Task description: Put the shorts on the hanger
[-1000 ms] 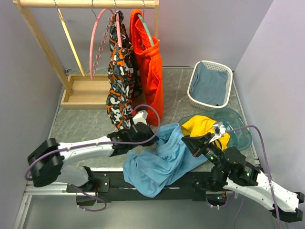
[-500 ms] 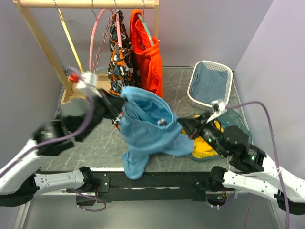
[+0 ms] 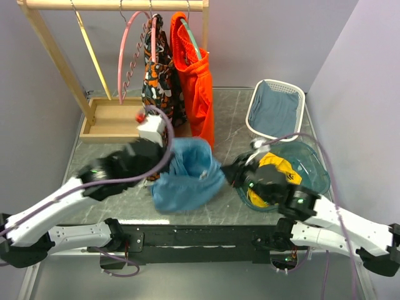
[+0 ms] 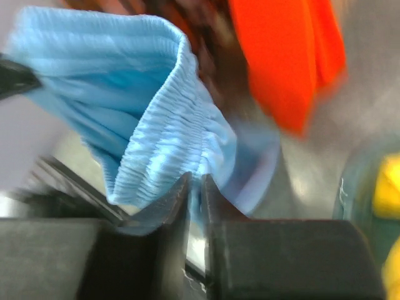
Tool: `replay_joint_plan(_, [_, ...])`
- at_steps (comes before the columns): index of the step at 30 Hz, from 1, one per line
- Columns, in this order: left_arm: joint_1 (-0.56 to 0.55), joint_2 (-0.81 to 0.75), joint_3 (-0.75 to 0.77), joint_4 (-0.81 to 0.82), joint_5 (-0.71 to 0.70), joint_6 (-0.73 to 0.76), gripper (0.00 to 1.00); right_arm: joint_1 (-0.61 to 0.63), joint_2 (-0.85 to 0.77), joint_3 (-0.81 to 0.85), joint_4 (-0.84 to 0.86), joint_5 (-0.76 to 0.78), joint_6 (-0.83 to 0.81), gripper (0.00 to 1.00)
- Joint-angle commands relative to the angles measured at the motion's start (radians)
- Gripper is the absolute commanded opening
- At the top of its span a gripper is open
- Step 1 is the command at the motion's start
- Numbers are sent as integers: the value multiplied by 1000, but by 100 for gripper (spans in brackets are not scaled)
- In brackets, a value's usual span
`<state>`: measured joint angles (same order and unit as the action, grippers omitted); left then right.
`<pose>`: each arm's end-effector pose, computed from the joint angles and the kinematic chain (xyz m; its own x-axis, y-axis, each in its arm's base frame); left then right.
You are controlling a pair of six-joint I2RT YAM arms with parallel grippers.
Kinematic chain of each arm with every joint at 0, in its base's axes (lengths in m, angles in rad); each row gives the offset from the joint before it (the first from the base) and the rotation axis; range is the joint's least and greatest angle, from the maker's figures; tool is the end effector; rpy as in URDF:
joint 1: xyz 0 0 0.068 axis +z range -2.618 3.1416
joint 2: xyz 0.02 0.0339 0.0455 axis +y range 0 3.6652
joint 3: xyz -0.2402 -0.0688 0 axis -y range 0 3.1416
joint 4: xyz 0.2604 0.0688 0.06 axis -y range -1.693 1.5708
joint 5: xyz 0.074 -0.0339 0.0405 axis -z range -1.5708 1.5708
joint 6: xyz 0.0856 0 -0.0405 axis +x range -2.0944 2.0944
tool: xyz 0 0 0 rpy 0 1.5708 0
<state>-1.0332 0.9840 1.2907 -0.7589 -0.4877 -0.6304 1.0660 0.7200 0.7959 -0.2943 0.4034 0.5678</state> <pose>0.1634 -0.1957 0.3840 -0.5008 -0.1769 -0.8473 0.3067 0.8791 -0.3648 0.1472 0.1970 0.3184 -0.4216 0.2597 -0.8688 -0.4661 0.7598 0.4533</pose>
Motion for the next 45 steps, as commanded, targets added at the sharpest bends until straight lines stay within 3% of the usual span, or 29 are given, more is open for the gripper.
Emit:
replay_joint_plan(1, [4, -36, -173, 121, 84, -57, 1, -5, -16, -155, 3, -15, 86, 41])
replay_joint_plan(2, [4, -39, -195, 147, 93, -60, 1, -5, -22, -185, 4, -15, 86, 53])
replay_joint_plan(4, [4, -44, -232, 167, 103, -63, 1, -6, -39, -204, 23, -9, 70, 64])
replay_joint_plan(5, [4, -44, -240, 177, 106, -63, 1, -5, -40, -204, 30, -11, 44, 74])
replay_joint_plan(8, [4, -45, -257, 190, 119, -63, 1, -6, -16, -190, 70, -27, -20, 84])
replay_joint_plan(20, [2, -76, -289, 201, 159, -69, 1, -17, 446, -17, 234, -81, -238, 85])
replay_joint_plan(24, [2, -88, -312, 198, 166, -86, 1, -24, 553, 26, 230, -23, -229, 79])
replay_joint_plan(26, [1, -102, -327, 202, 163, -92, 1, -40, 565, 9, 244, -31, -217, 69])
replay_joint_plan(27, [2, -103, -346, 207, 164, -95, 1, -40, 561, 0, 260, -34, -209, 60])
replay_joint_plan(28, [1, -105, -353, 211, 164, -97, 1, -40, 544, -12, 264, -35, -203, 35])
replay_joint_plan(31, [2, -102, -387, 225, 153, -126, 2, -40, 498, -30, 242, -28, -163, 0])
replay_joint_plan(32, [2, -96, -395, 230, 149, -153, 4, -38, 486, -29, 212, 44, -111, 0])
replay_joint_plan(34, [2, -88, -427, 231, 132, -189, 26, -37, 440, -26, 68, 147, -28, 0])
replay_joint_plan(35, [1, -81, -441, 242, 132, -216, 32, -37, 417, -29, 20, 182, 51, 0])
replay_joint_plan(36, [2, -77, -468, 248, 133, -229, 48, -34, 368, -34, -68, 248, 96, 0])
replay_joint_plan(37, [1, -71, -479, 254, 133, -242, 58, -31, 345, -46, -106, 267, 159, 0])
replay_joint_plan(41, [1, -39, -527, 309, 146, -284, 60, 5, 286, -40, -258, 301, 251, 0])
replay_joint_plan(45, [2, 31, -496, 288, 86, -311, 56, 107, 349, 6, -445, 373, 372, 0])
